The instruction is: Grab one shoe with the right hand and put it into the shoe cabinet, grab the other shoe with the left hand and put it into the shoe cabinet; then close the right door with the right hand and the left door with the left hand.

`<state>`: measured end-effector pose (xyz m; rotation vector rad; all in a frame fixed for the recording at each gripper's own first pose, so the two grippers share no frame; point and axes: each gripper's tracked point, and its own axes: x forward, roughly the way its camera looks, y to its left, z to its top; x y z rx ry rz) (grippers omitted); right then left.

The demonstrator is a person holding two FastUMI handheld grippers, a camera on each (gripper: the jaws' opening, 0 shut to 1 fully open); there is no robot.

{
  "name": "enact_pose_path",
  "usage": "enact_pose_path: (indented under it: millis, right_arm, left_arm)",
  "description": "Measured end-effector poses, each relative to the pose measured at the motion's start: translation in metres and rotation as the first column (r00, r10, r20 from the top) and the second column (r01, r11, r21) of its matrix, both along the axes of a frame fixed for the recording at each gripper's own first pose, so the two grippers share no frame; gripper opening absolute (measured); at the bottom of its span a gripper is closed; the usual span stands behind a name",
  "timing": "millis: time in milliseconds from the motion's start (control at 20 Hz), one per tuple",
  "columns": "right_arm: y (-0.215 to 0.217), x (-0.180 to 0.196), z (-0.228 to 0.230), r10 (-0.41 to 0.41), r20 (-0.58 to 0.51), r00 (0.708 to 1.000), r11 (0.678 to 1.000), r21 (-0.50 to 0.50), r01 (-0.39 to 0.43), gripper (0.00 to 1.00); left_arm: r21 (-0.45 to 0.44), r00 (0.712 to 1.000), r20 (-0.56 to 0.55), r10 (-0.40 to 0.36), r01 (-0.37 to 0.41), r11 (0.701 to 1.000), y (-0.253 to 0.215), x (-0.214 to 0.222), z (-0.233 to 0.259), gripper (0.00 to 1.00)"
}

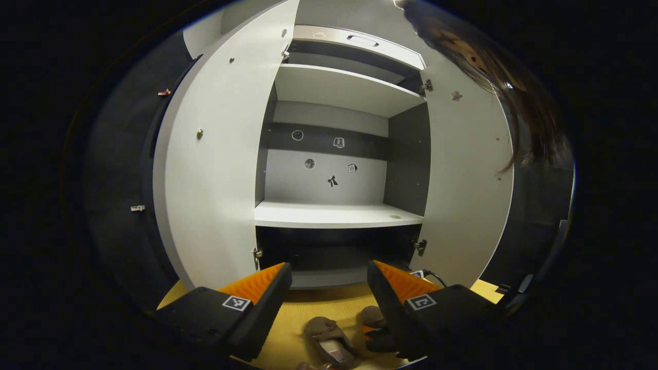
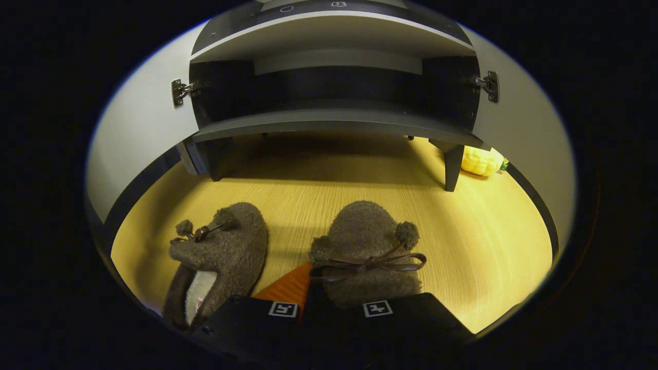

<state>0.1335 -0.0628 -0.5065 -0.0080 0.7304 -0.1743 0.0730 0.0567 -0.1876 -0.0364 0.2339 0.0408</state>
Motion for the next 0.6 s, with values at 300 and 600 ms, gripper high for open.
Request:
enact_pose_path:
  millis: [300,600]
  right_arm:
    - [0.002,0.002,-0.001,0.022,0.007,1.000,1.000,-0.021,-0.022,0.08]
    - [0.002,0.002,0.051,0.031,0.084,0.996,0.999,-0.013,-0.030,0.08]
  left_arm:
    - [-0.005,1.000,-0.010,0.001,-0.001,1.000,0.002,0.000,-0.001,0.94]
    - [-0.003,1.000,-0.001,-0.015,0.015,1.000,-0.007,-0.005,0.009,0.94]
